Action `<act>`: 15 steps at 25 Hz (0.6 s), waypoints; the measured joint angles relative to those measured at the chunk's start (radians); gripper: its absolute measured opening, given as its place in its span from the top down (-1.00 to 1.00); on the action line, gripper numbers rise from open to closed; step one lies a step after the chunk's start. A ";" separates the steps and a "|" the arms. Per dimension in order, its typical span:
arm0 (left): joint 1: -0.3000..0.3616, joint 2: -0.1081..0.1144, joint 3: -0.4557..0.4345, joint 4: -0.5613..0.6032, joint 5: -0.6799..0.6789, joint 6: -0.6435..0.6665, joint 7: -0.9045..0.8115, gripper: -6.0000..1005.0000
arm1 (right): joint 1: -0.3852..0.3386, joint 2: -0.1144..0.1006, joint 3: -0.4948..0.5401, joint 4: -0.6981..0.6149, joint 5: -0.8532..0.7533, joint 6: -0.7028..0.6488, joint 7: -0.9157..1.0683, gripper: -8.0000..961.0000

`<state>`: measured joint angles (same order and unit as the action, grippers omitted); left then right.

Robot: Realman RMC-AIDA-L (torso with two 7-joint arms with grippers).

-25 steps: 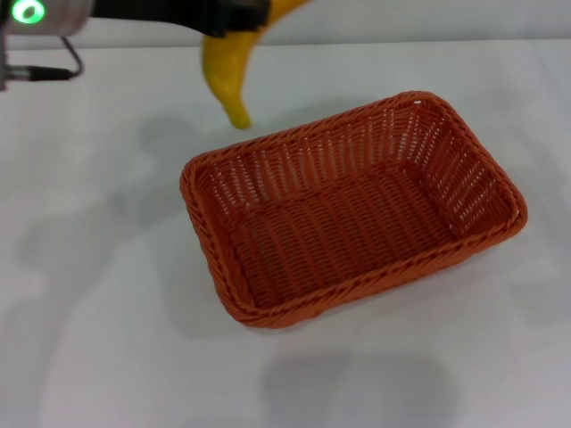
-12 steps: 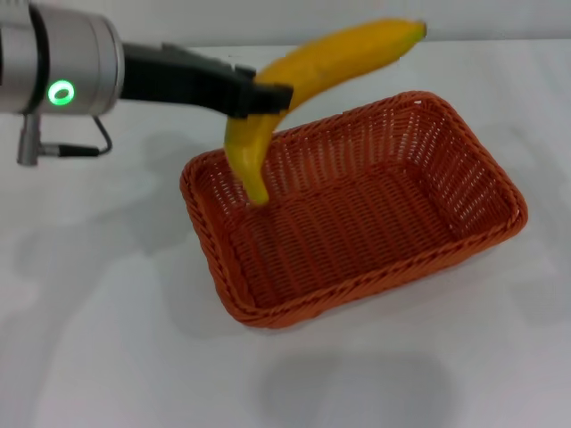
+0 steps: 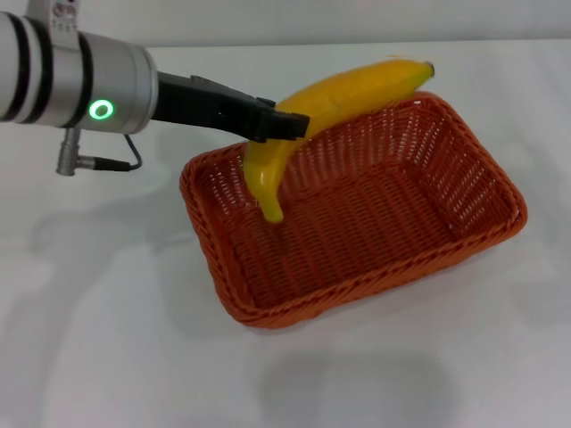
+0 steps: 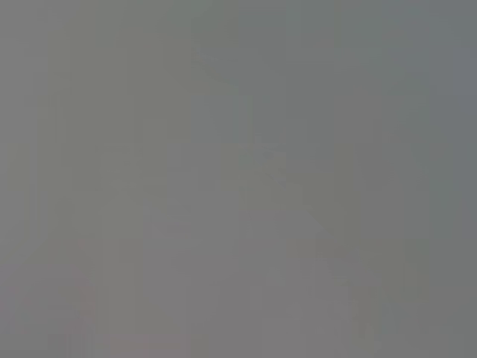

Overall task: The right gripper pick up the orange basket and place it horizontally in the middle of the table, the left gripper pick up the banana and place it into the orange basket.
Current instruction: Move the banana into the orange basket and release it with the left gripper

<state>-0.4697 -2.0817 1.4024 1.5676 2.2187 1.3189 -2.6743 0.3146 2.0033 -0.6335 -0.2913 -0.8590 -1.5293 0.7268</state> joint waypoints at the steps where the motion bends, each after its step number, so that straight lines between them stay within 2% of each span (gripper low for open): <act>1: -0.005 0.000 0.002 -0.006 -0.001 -0.001 0.004 0.05 | 0.000 0.000 0.000 0.000 0.000 -0.002 0.000 -0.78; 15: -0.006 0.000 0.012 -0.035 -0.054 -0.031 0.023 0.05 | -0.009 0.000 0.002 -0.002 0.000 -0.006 -0.007 -0.78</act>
<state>-0.4760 -2.0815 1.4148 1.5330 2.1643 1.2883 -2.6511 0.3056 2.0033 -0.6319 -0.2936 -0.8590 -1.5355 0.7195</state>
